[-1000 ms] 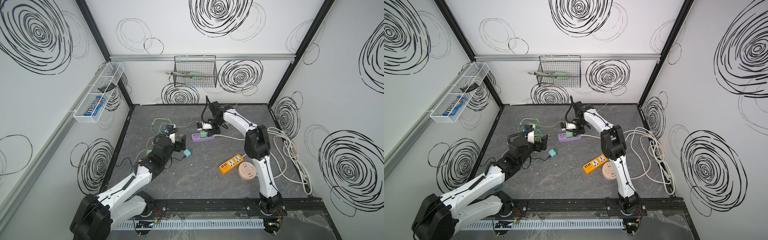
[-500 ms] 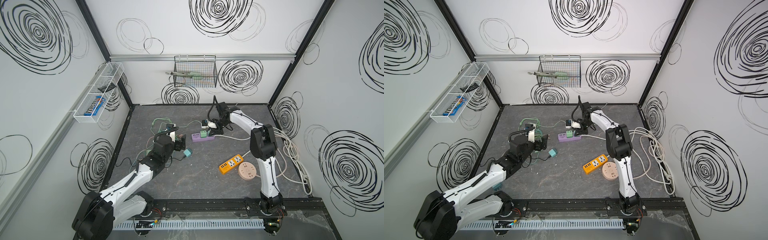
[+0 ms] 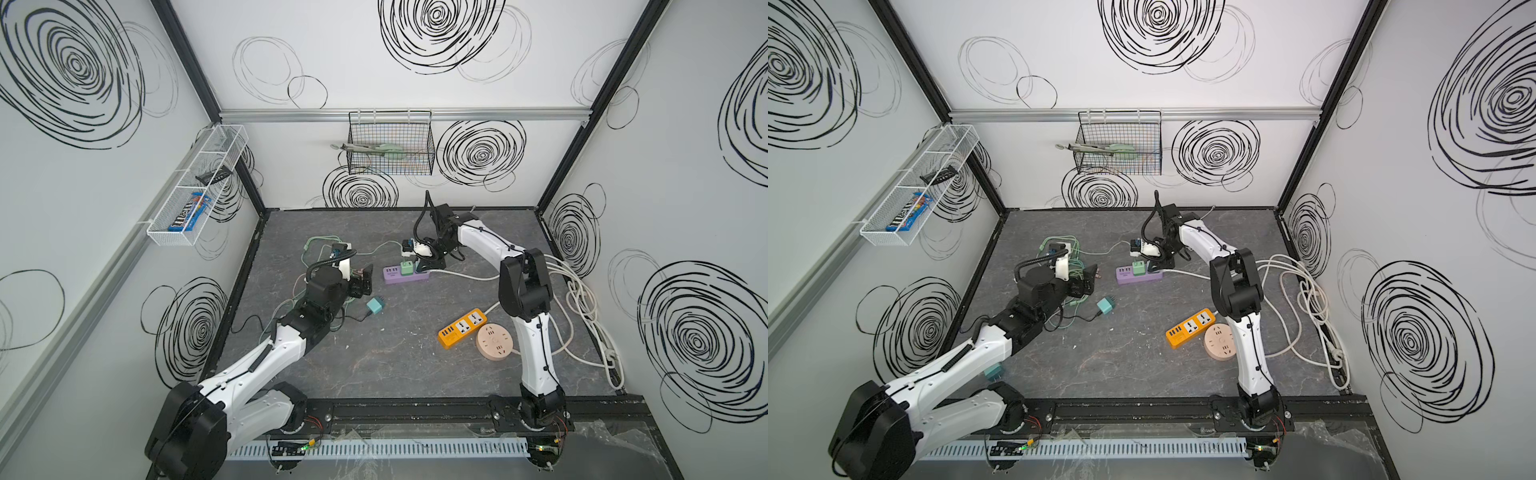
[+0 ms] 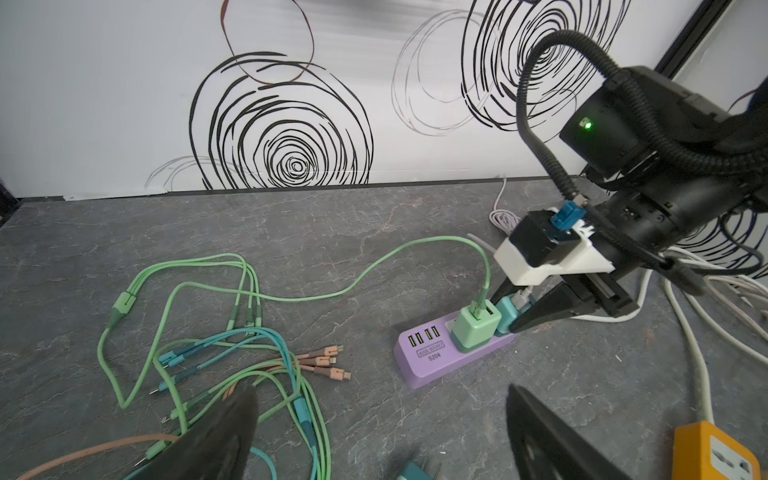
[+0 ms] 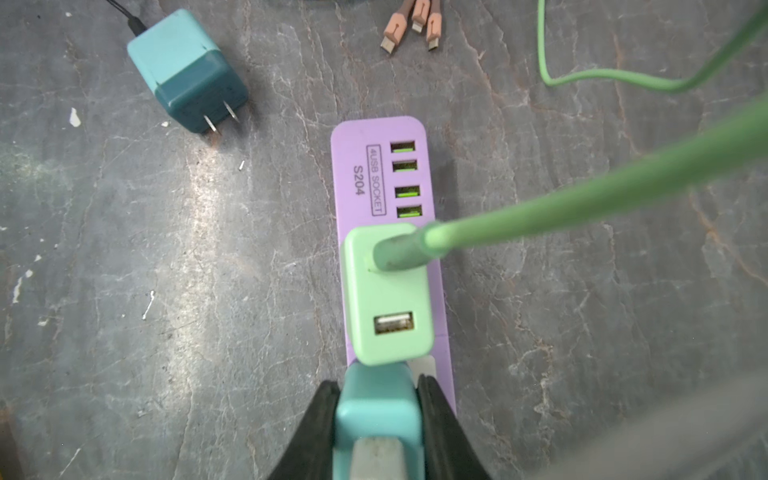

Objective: Insert the plug
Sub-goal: 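Press the teal charger prongs into the socket beside the green charger with the right gripper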

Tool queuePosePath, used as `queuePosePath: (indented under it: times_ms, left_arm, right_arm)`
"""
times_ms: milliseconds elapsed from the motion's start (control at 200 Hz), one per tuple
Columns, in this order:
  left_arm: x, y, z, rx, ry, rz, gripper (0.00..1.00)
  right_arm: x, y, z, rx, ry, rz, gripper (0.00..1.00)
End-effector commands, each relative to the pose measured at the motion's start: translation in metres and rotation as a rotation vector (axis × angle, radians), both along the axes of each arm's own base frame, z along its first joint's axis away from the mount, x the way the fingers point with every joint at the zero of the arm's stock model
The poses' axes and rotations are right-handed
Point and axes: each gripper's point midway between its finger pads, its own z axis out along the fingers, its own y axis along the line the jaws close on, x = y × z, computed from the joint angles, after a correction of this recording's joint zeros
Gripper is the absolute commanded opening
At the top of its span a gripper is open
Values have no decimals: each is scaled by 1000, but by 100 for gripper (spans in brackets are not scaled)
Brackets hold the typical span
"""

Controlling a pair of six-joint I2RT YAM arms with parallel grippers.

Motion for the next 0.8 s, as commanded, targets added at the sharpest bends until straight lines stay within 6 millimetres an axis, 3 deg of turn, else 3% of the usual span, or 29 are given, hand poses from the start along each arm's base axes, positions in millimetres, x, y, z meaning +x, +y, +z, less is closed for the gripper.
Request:
queuePosePath:
  times_ms: [0, 190, 510, 620, 735, 795]
  left_arm:
    - [6, -6, 23, -58, -57, -24, 96]
    - [1, -6, 26, -67, -66, -33, 96]
    - [-1, -14, 26, -73, -63, -78, 96]
    - [0, -13, 24, -65, -61, -71, 96]
    - [1, -10, 23, -49, -57, -59, 96]
    - [1, -9, 22, -48, -59, -53, 96]
  right_arm:
    - [-69, -15, -86, -255, 259, 11, 0]
    - [-85, -15, -71, -260, 217, -12, 0]
    - [-90, -55, -128, -415, 210, -64, 0]
    - [-92, -53, -132, -413, 265, -67, 0]
    - [-93, -75, -129, -367, 331, -136, 0]
    - [-92, -77, -122, -293, 332, -139, 0]
